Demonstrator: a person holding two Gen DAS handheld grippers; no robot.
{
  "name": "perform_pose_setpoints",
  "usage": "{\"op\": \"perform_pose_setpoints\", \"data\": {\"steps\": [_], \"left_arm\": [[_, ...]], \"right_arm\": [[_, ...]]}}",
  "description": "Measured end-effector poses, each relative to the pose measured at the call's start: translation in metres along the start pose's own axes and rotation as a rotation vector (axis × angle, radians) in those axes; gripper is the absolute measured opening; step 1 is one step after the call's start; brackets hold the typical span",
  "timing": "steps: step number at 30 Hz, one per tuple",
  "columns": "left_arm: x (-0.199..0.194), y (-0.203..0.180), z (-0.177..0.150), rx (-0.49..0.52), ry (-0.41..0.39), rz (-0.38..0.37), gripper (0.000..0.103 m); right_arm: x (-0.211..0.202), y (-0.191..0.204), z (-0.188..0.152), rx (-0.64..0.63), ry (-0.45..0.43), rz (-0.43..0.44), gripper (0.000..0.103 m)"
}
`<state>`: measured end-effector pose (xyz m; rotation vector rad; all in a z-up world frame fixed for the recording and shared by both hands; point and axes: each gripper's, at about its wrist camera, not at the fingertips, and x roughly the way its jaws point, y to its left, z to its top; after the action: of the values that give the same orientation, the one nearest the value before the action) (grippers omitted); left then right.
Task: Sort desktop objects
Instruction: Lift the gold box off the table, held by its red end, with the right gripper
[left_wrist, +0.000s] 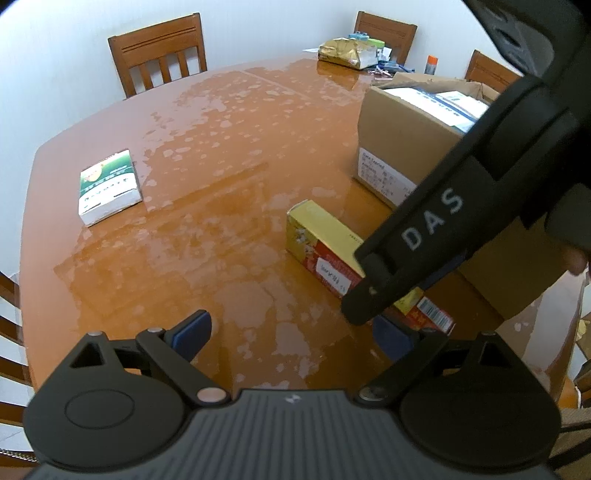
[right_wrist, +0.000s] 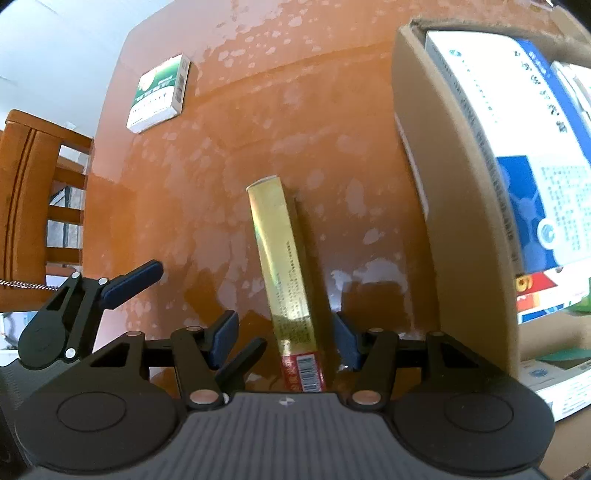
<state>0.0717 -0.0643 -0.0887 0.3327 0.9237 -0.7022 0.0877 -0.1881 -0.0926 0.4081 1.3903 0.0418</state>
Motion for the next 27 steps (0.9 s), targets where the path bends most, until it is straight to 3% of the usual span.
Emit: {"op": "perform_pose_setpoints", "data": {"steps": [9,17,22,27], "left_arm": [[-0.007,0.004,-0.008,-0.011,0.058,0.075,0.094],[-0.022,-0.004,-0.012,-0.072,0.104,0.178,0.094],[-0.038,-0.017,-0.014,-0.128,0.111,0.257,0.094],[-0.054,-0.032,-0.020,-0.210,0.116,0.331,0.094]], "right_arm": [[-0.003,0.004,-0.002,-0.056,-0.059,-0.035,0.062],[-0.003,0.021,0.004,-0.235,-0.139,-0.080,0.062],[0.003,0.022,0.007,-0.310,-0.137,-0.111,0.035],[0.004,0.021,0.002,-0.394,-0.093,-0.074,0.033]]}}
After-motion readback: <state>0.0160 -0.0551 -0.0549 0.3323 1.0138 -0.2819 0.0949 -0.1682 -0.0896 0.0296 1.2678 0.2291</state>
